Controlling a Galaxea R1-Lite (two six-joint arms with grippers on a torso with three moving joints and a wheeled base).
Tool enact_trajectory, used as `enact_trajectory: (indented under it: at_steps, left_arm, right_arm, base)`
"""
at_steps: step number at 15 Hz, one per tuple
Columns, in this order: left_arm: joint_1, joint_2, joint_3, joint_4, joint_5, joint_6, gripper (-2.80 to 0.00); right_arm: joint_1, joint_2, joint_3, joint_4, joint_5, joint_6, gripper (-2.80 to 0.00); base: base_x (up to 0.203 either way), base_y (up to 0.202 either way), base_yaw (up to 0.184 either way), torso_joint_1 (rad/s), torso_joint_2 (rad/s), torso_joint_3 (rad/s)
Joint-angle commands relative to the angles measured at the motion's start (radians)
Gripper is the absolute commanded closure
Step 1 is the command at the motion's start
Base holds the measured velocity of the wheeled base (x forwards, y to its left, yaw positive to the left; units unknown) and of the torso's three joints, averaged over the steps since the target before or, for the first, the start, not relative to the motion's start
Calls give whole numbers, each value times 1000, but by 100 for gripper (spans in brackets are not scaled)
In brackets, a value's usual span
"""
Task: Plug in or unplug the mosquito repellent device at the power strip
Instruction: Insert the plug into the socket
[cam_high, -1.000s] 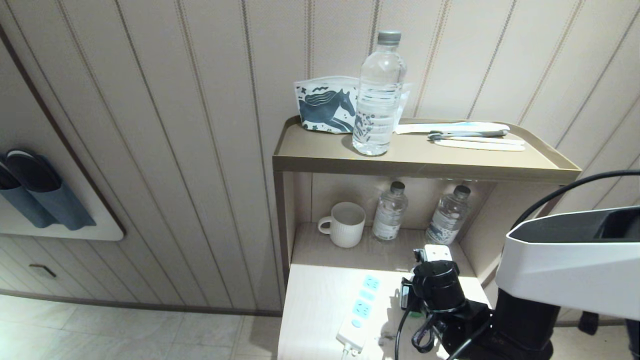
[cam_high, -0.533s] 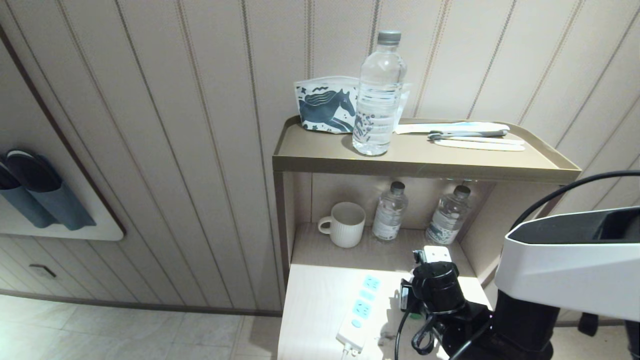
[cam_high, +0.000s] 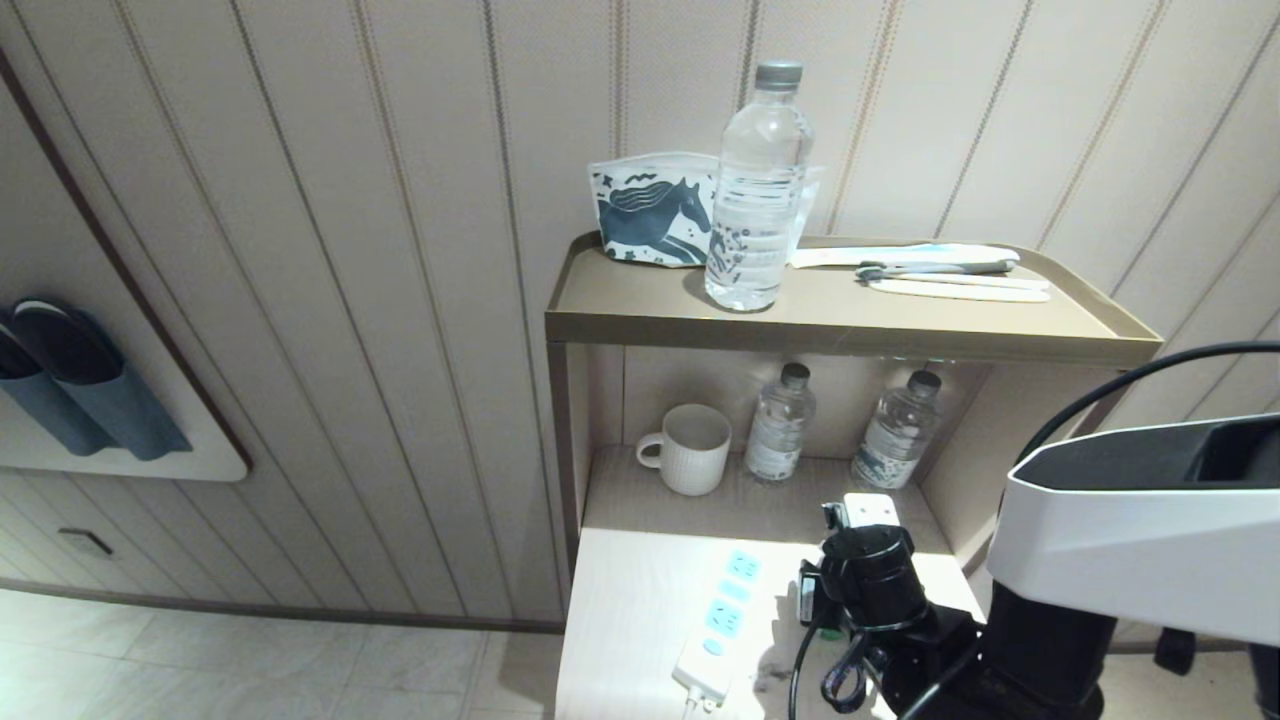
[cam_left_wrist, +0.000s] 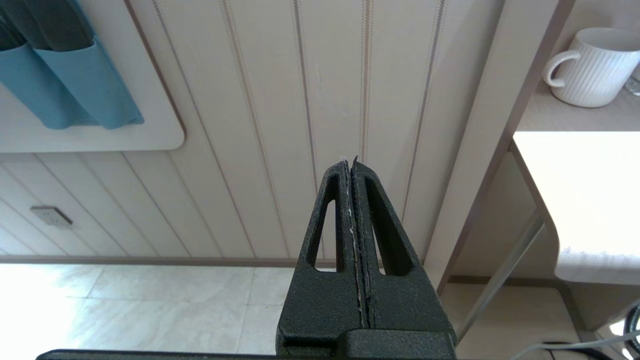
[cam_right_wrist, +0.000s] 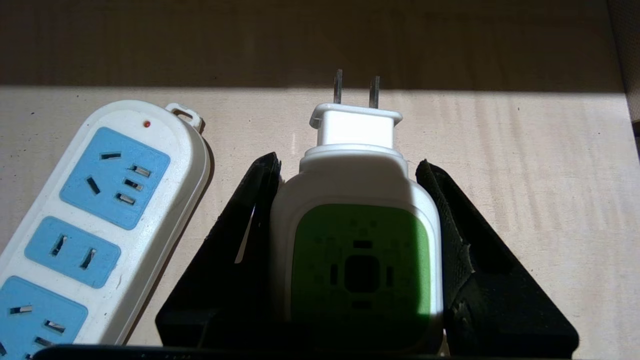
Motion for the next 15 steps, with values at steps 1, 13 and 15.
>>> enact_trajectory:
  at_steps: [1,13,15]
  left_arm:
    - [1,0,0,0,0,0,0]
    - [-1,0,0,0,0,0,0]
    - [1,0,0,0,0,0,0]
  right_arm:
    - [5,3,1,-7,-3,2,0]
    - [60,-71,67,-11,-12,15,-280]
    - [129,-99,125,-16,-53,25,-280]
  base:
    - [0,0,0,0,0,0]
    - [0,0,0,0,0,0]
    - [0,0,0,0,0,0]
